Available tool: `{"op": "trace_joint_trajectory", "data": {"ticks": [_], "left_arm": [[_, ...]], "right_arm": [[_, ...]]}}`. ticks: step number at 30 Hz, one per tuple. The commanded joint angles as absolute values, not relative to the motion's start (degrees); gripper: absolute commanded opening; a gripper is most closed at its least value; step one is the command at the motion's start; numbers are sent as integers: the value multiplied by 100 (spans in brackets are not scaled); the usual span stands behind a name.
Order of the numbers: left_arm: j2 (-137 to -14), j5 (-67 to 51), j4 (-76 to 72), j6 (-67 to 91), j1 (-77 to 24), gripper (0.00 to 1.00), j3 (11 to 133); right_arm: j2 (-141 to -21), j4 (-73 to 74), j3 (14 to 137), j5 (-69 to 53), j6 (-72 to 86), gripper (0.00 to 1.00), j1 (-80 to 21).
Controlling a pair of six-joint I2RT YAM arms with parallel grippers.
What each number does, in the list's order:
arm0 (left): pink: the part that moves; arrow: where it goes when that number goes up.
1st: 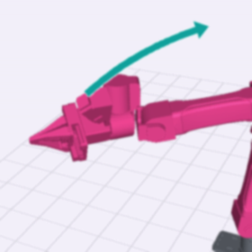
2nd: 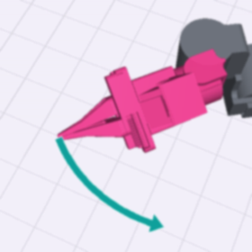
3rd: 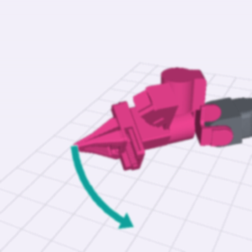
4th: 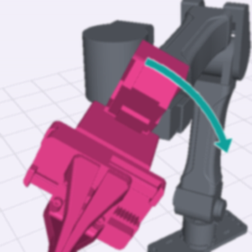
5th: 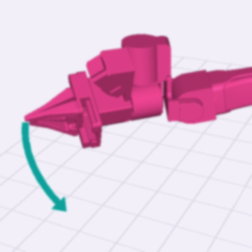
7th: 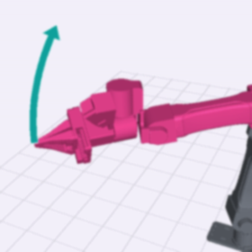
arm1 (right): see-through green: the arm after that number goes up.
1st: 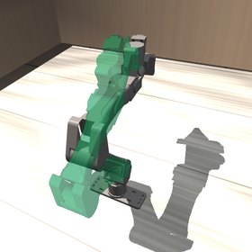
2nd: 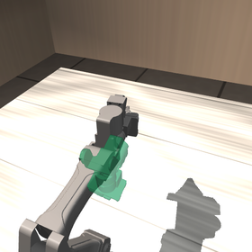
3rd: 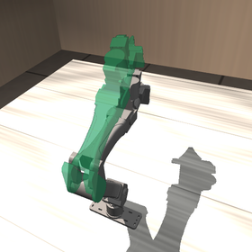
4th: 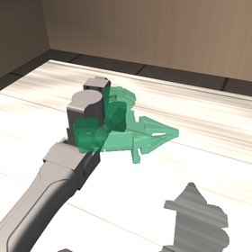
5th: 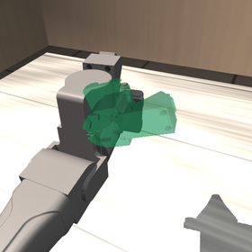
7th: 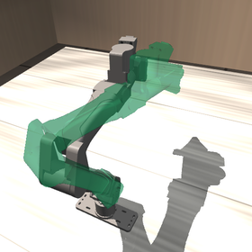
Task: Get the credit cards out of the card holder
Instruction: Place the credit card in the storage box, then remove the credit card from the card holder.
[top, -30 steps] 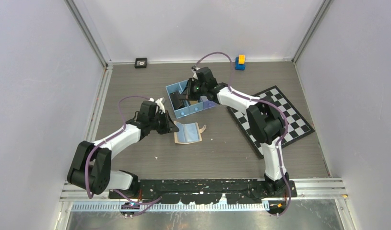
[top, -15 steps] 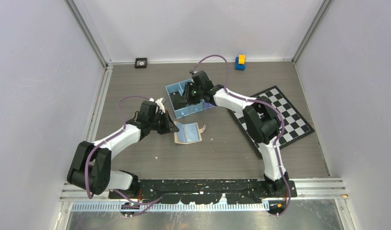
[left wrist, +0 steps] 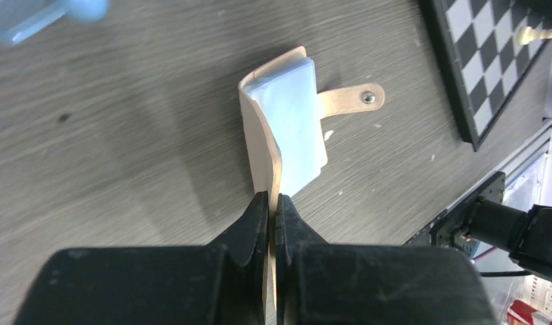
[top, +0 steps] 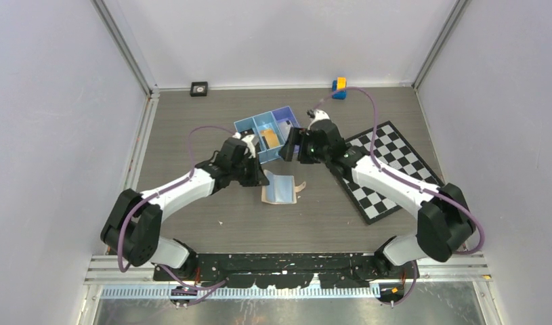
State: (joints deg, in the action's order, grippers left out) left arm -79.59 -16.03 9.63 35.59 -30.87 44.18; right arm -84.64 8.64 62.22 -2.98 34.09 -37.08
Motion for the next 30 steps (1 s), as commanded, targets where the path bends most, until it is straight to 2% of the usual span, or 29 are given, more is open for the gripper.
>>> {"op": "trace_joint_trajectory", "data": {"ticks": [1, 7, 14, 26, 30], "left_arm": [[-8529, -1190, 1161, 3638, -3303, 0, 5360], [-8951, -858, 1208, 3345, -3291, 0, 5855], [-9159, -1149, 621, 3401, -3296, 0, 5502], [-9616, -1382, 803, 3342, -3289, 0, 5710], [-9658, -1385, 862, 3328, -3290, 0, 5761]], "right_arm": [[-8056, 873, 5409, 912, 3542, 83, -3727], [-7930, 706, 4877, 1314, 3632, 82, -3722], [-8584, 758, 5083, 1293, 3733, 74, -3726], [-9411, 1015, 5538, 1546, 3553, 50, -3712], [-9485, 1211, 5604, 1842, 3642, 50, -3682]]}}
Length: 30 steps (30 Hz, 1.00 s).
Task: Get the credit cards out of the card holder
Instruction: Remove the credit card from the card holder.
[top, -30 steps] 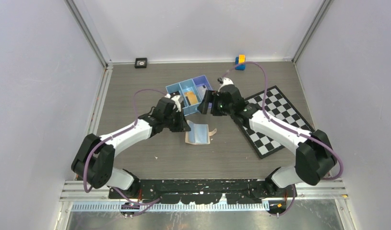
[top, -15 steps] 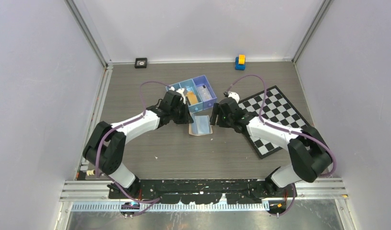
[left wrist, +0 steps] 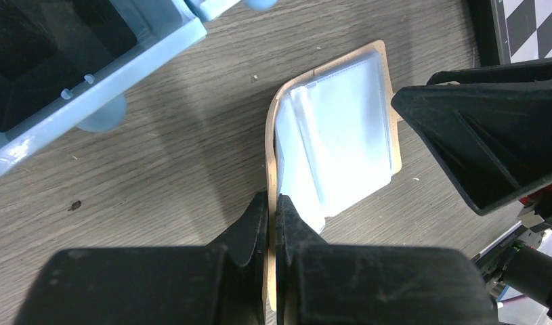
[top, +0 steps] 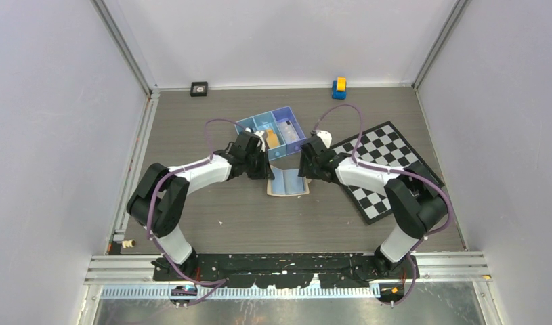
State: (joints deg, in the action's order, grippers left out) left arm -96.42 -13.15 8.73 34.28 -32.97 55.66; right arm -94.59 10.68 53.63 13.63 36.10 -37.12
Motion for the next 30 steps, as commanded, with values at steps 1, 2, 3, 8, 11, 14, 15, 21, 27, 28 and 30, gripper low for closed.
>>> {"op": "trace_joint_trajectory", "data": {"ticks": [1, 2, 3, 8, 11, 14, 15, 21, 27, 28, 30], "left_arm": [[-9667, -1390, 876, 3330, -3294, 0, 5773], [-9672, -1391, 885, 3323, -3296, 0, 5781], [-9668, -1343, 918, 3332, -3296, 0, 5788], [-9624, -1357, 895, 3372, -3296, 0, 5749], [-9577, -1423, 784, 3434, -3289, 15, 5675], [-9620, -1695, 586, 3562, -3286, 33, 5594], [-9663, -1810, 540, 3619, -3284, 40, 5583], [-9894, -2324, 336, 3805, -3279, 53, 5587], [-10194, -2576, 294, 3929, -3287, 50, 5668], [-10205, -2552, 242, 3959, -3292, 47, 5634], [-10196, -2503, 134, 4010, -3288, 43, 5564]], "right_arm": [[-9482, 1217, 5588, 1827, 3659, 50, -3663], [-9485, 1220, 5575, 1798, 3670, 49, -3644], [-9494, 1238, 5565, 1775, 3671, 49, -3626], [-9562, 1276, 5546, 1604, 3706, 28, -3597], [-9467, 1107, 5468, 1308, 3684, 8, -3599], [-9325, 925, 5312, 1249, 3677, 1, -3599], [-9326, 915, 5309, 1230, 3687, 1, -3602], [-9204, 684, 5167, 926, 3823, 1, -3600], [-8861, 345, 4927, 620, 3867, 0, -3602], [-8807, 283, 4884, 609, 3879, 1, -3597], [-8694, 209, 4800, 611, 3889, 0, -3603]]}}
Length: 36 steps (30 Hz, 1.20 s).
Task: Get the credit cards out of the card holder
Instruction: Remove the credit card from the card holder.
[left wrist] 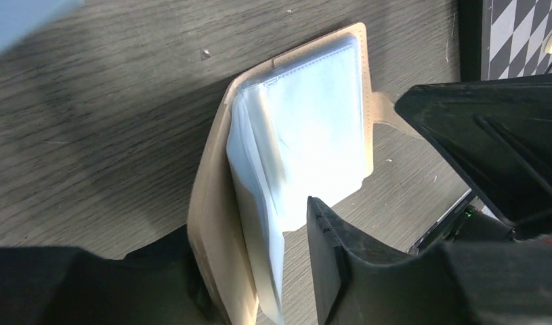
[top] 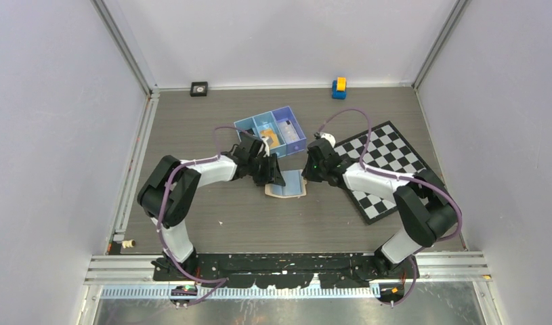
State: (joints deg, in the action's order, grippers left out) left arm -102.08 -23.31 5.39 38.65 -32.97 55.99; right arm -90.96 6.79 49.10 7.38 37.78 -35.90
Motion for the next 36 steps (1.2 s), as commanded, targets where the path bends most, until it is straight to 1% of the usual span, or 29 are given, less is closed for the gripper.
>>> {"op": "trace_joint_trajectory", "data": {"ticks": [1, 2, 3, 5, 6, 8, 9, 10, 11, 15, 16, 19, 20, 21, 23, 29, 36], "left_arm": [[-10202, -2509, 105, 4027, -3295, 37, 5544], [-10227, -2546, 90, 4030, -3284, 34, 5552], [-10247, -2568, 69, 4045, -3287, 28, 5558], [-10236, -2634, 30, 4052, -3282, 5, 5524], [-10151, -2560, -141, 4052, -3279, 0, 5451], [-9853, -2379, -340, 3987, -3274, 0, 5273], [-9699, -2341, -428, 3960, -3265, 0, 5176], [-9517, -2350, -614, 3960, -3251, 0, 5078], [-9351, -2366, -740, 3968, -3247, 0, 4979], [-8887, -2557, -1169, 4064, -3175, 0, 4695], [-8773, -2644, -1322, 4127, -3124, 0, 4611], [-8521, -2992, -1915, 4421, -2916, 0, 4330], [-8445, -3082, -2079, 4551, -2839, 0, 4246], [-8366, -3159, -2204, 4620, -2772, 0, 4174], [-8233, -3313, -2434, 4739, -2675, 0, 4057], [-7811, -3571, -2849, 4960, -2549, 0, 3891], [-7417, -3710, -3279, 5151, -2549, 0, 3742]], "right_arm": [[-8646, 184, 4774, 621, 3900, 0, -3596], [-8582, 136, 4736, 617, 3894, 1, -3601], [-8522, 93, 4701, 615, 3900, 0, -3601], [-8423, 37, 4650, 634, 3902, 1, -3603], [-8382, 41, 4647, 665, 3895, 0, -3599], [-8302, 100, 4648, 745, 3885, 0, -3596], [-8260, 125, 4655, 792, 3871, 2, -3600], [-8209, 151, 4648, 834, 3865, 6, -3603], [-8149, 159, 4633, 886, 3859, 11, -3601], [-7786, 119, 4467, 1131, 3850, 40, -3594], [-7650, 90, 4412, 1179, 3854, 49, -3592], [-7375, -118, 4251, 1094, 3856, 72, -3558], [-7286, -260, 4184, 1011, 3859, 79, -3547], [-7226, -376, 4131, 879, 3851, 84, -3537], [-7120, -630, 3995, 584, 3900, 86, -3489], [-6954, -1485, 3584, -531, 4325, 86, -3076], [-7145, -2847, 3133, -1549, 5084, 87, -2602]]}}
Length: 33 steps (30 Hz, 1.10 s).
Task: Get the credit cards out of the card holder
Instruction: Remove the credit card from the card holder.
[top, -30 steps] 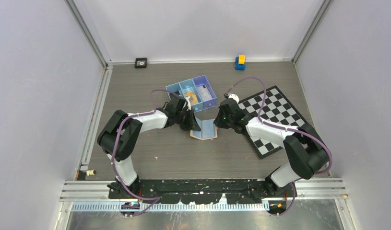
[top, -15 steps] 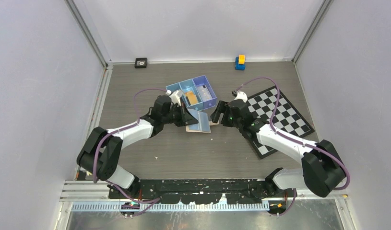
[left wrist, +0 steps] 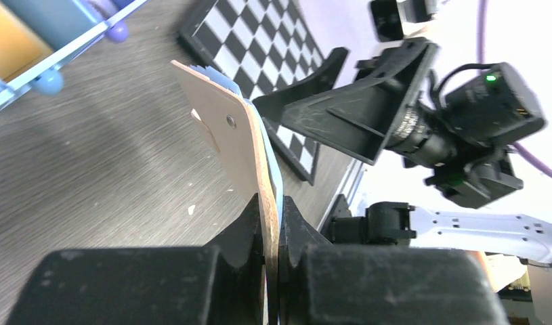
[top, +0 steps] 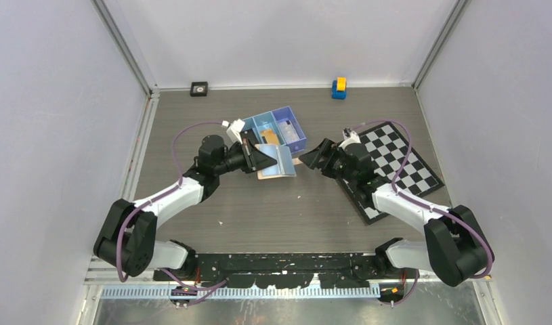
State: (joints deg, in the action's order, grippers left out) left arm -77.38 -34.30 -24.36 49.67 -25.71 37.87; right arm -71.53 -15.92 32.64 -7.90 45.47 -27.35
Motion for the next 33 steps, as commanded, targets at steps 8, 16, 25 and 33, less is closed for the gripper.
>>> {"op": "trace_joint_trajectory", "data": {"ticks": [8, 16, 25, 33], "left_arm": [[-7601, -4123, -4347, 5741, -2549, 0, 3619], [-7526, -4176, -4414, 5782, -2549, 0, 3604], [-7584, -4278, -4676, 5880, -2549, 0, 3587], [-7767, -4361, -4791, 5934, -2629, 0, 3647]], "right_arm": [[-7036, -3800, 2758, -1751, 5597, 87, -2478], [-7447, -4261, 2655, -1615, 6089, 87, -2469], [-8028, -5300, 2490, -1627, 6799, 87, -2467], [-8152, -5888, 2346, -1588, 7109, 87, -2470]]}}
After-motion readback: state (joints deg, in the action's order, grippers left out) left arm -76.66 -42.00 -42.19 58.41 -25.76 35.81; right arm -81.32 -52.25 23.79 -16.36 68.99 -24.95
